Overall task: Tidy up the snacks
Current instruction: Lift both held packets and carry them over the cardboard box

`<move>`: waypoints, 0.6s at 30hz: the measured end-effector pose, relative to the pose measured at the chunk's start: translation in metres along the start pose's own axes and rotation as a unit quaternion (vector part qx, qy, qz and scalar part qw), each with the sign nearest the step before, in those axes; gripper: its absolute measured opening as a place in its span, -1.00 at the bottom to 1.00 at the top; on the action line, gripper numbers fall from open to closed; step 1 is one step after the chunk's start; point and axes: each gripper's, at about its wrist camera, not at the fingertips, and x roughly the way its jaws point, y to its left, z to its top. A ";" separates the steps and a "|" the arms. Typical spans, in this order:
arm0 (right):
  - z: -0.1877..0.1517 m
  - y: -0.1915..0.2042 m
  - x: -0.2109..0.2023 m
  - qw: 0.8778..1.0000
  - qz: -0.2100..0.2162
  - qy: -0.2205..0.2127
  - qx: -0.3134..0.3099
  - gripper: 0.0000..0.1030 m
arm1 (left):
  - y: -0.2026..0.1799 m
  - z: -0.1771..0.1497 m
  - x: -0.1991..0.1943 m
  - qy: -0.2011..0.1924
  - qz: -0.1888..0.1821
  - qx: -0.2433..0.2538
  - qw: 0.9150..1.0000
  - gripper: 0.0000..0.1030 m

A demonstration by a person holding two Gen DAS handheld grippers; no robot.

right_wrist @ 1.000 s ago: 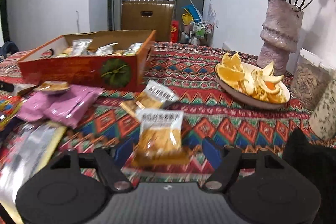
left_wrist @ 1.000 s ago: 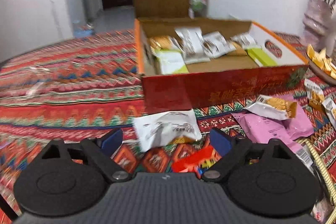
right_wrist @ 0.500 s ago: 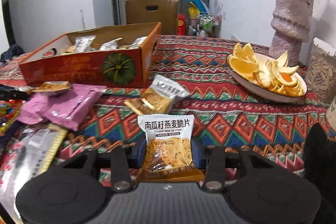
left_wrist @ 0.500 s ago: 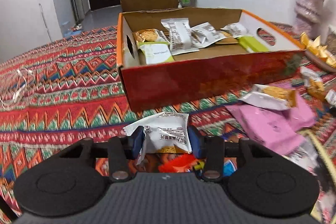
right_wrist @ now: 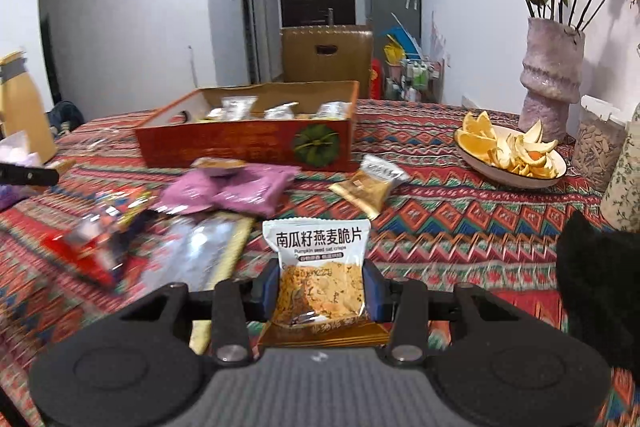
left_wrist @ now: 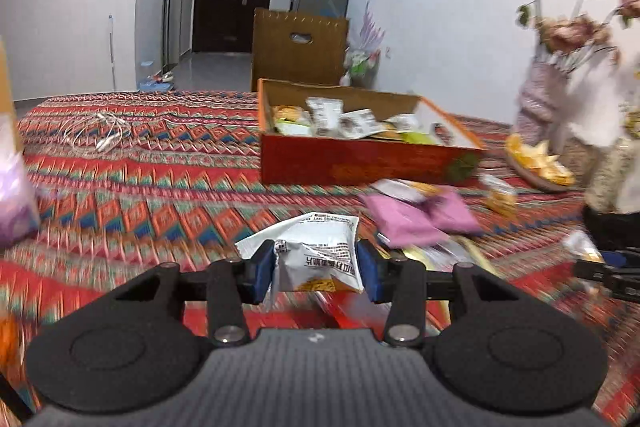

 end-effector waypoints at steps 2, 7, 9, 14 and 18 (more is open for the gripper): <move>-0.009 0.011 -0.015 1.000 0.006 -0.002 -0.001 -0.21 | -0.011 -0.022 -0.026 -0.004 -0.018 -0.015 1.000 -0.15; -0.037 0.039 -0.047 1.000 0.022 -0.002 -0.005 -0.21 | -0.035 -0.063 -0.066 0.009 -0.064 -0.042 0.997 -0.15; -0.045 0.049 -0.055 0.999 0.031 0.002 -0.009 -0.21 | -0.044 -0.073 -0.073 0.017 -0.072 -0.028 0.997 -0.15; -0.063 0.071 -0.075 0.999 0.047 0.008 -0.020 -0.21 | -0.054 -0.083 -0.089 0.010 -0.087 -0.018 0.996 -0.15; -0.067 0.076 -0.086 0.999 0.046 0.004 -0.021 -0.21 | -0.057 -0.086 -0.098 0.000 -0.090 -0.017 0.996 -0.15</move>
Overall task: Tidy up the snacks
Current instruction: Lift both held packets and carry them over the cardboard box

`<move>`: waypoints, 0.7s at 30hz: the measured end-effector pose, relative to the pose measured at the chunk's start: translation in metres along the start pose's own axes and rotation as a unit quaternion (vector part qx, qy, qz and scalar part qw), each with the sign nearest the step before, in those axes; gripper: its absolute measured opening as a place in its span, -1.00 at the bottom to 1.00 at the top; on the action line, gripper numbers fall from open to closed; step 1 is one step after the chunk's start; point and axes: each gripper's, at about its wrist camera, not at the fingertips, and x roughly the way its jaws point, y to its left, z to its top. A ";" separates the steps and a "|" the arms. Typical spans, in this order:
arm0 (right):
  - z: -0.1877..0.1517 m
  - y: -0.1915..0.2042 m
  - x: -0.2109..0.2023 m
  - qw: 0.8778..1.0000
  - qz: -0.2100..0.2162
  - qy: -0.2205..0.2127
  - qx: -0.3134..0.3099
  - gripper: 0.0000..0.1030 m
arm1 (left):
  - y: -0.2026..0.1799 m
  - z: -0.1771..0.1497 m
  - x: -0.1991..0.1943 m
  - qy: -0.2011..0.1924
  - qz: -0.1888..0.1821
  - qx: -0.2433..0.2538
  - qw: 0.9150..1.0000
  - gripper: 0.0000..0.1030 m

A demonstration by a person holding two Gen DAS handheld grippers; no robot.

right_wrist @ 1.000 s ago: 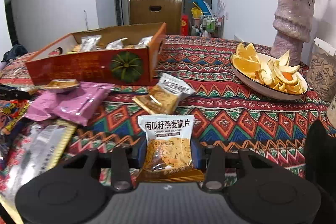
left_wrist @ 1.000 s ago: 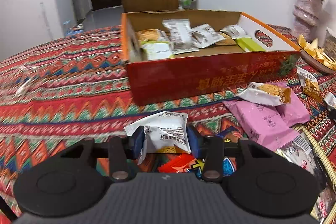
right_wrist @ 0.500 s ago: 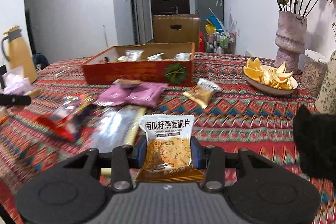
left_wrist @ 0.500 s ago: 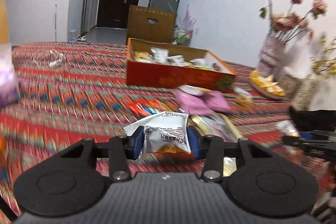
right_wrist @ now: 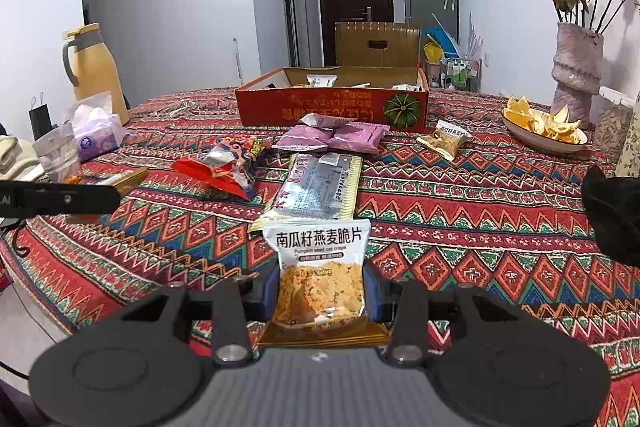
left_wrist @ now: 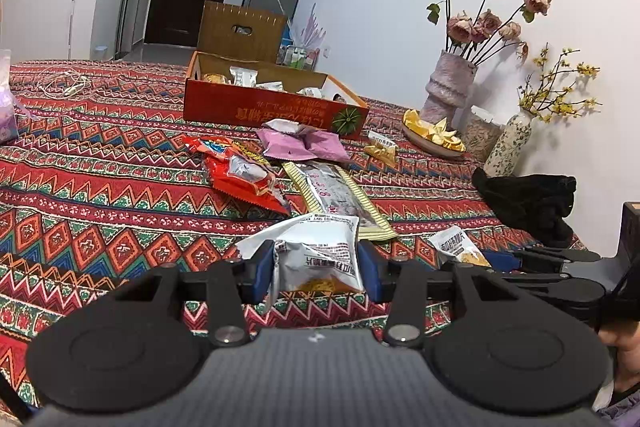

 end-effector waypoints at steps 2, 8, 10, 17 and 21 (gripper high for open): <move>0.000 0.000 -0.002 1.000 -0.004 -0.003 0.001 -0.21 | 0.000 0.000 0.000 -0.001 0.001 -0.001 1.000 -0.15; 0.006 -0.002 0.004 1.000 -0.005 -0.003 0.001 -0.21 | 0.006 0.006 0.008 0.003 -0.002 -0.003 1.000 -0.15; 0.010 -0.004 0.010 1.000 -0.003 -0.003 0.002 -0.21 | 0.008 0.013 0.014 0.005 -0.002 0.001 1.000 -0.15; 0.048 -0.017 0.041 1.000 -0.007 -0.013 -0.014 -0.21 | 0.019 0.071 0.051 -0.019 -0.006 0.040 0.999 -0.15; 0.084 -0.026 0.066 0.999 -0.010 -0.029 -0.033 -0.21 | 0.030 0.113 0.087 -0.026 -0.003 0.054 0.998 -0.15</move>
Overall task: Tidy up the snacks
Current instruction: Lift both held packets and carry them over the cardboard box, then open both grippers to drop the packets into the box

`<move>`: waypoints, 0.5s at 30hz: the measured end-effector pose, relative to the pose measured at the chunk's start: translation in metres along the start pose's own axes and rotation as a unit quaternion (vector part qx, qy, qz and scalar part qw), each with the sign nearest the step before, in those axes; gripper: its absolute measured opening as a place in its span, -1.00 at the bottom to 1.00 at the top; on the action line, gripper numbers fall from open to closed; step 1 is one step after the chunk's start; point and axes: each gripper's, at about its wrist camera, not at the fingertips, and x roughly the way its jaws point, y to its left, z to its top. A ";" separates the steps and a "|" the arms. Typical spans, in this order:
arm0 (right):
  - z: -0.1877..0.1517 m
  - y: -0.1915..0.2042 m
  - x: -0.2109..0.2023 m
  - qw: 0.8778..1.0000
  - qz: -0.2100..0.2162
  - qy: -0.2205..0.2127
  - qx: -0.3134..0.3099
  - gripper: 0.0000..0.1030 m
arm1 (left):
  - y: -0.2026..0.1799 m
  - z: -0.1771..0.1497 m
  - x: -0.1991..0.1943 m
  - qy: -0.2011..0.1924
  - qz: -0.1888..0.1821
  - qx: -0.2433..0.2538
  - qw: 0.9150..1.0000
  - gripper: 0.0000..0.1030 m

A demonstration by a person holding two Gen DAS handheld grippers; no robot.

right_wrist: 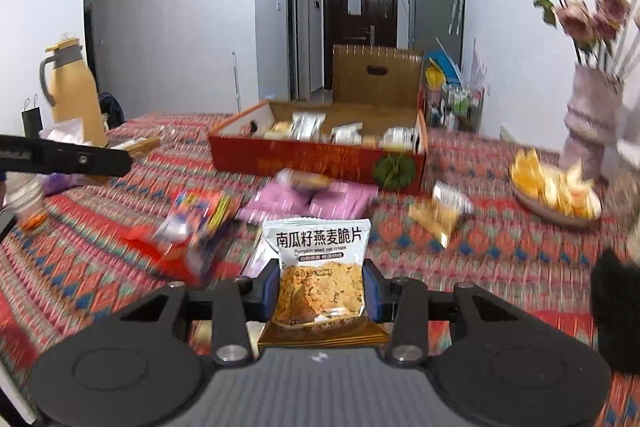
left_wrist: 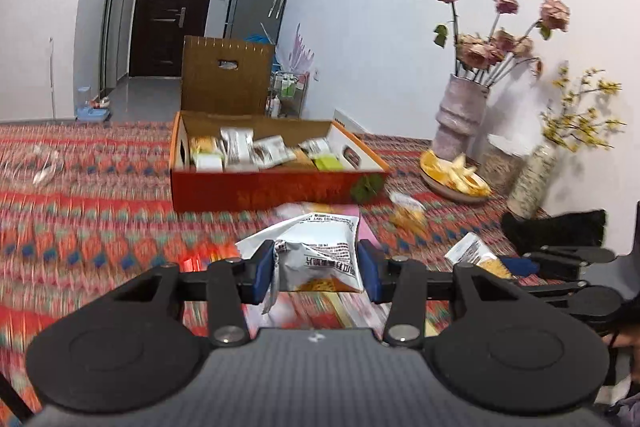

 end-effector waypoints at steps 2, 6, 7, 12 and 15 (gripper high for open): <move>0.021 -0.008 0.018 1.000 -0.004 -0.011 -0.005 -0.21 | 0.008 0.019 0.023 -0.003 0.008 0.009 1.000 -0.15; 0.062 -0.026 0.059 1.000 0.000 -0.027 -0.008 -0.21 | 0.025 0.053 0.075 0.004 0.012 0.019 1.000 -0.15; 0.071 -0.030 0.072 1.000 0.002 -0.027 -0.009 -0.21 | 0.030 0.061 0.090 0.009 0.014 0.019 1.000 -0.15; 0.117 -0.055 0.152 1.000 0.012 -0.008 -0.001 -0.21 | 0.053 0.095 0.171 0.043 0.025 0.025 0.998 -0.15; 0.142 -0.068 0.210 0.999 0.021 0.031 0.016 -0.21 | 0.068 0.108 0.222 0.074 0.044 0.017 0.996 -0.15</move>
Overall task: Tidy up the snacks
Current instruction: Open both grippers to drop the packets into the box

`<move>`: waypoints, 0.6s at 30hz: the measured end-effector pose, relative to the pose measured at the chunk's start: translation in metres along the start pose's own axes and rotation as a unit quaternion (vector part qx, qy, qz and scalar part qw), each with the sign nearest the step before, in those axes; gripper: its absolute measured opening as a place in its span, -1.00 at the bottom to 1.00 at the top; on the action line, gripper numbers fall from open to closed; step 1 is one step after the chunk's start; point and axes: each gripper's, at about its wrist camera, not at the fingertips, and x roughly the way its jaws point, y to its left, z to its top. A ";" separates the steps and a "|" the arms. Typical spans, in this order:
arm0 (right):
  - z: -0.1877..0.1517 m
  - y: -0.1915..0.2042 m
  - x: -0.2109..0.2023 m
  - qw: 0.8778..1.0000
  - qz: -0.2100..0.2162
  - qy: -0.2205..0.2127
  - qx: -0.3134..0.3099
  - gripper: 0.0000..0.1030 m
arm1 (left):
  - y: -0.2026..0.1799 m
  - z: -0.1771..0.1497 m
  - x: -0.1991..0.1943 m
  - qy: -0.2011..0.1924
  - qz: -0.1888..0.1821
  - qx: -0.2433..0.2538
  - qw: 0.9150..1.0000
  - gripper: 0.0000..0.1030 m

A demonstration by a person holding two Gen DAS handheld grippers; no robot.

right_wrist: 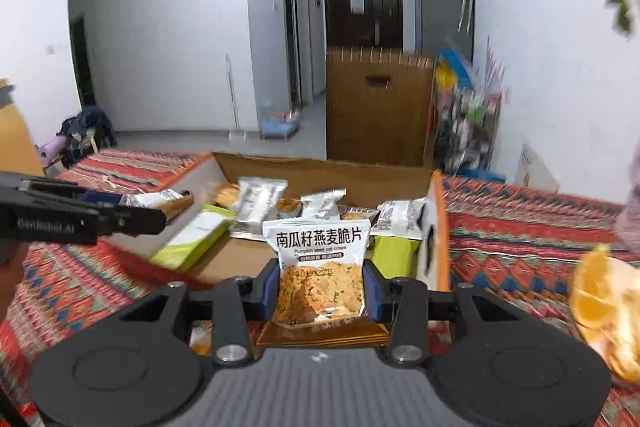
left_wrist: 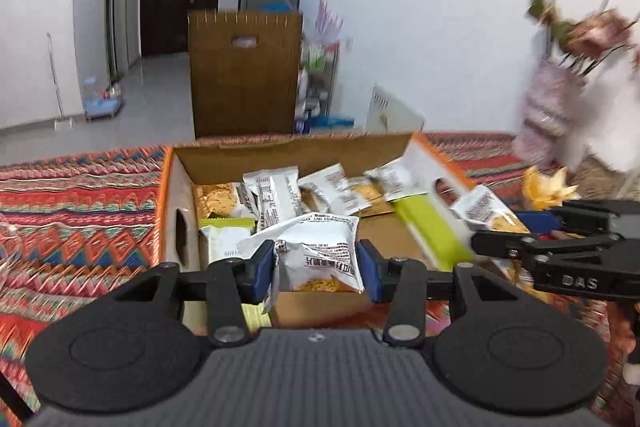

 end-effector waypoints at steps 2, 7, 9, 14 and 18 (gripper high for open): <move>0.015 -0.007 0.037 0.999 -0.010 0.032 0.002 -0.21 | 0.007 0.010 0.032 0.022 0.011 -0.004 1.000 -0.15; 0.036 -0.013 0.100 0.995 -0.018 0.093 0.013 -0.20 | 0.020 0.019 0.087 0.069 0.027 -0.016 0.997 -0.13; 0.041 -0.013 0.118 0.993 -0.022 0.111 0.012 -0.20 | 0.019 0.019 0.098 0.079 0.033 -0.015 0.996 -0.12; 0.042 -0.015 0.145 0.989 -0.036 0.142 0.014 -0.18 | 0.017 0.021 0.111 0.089 0.037 -0.010 0.995 -0.04; 0.041 -0.015 0.155 0.987 -0.036 0.154 0.016 -0.13 | 0.017 0.024 0.117 0.091 0.032 -0.013 0.995 0.17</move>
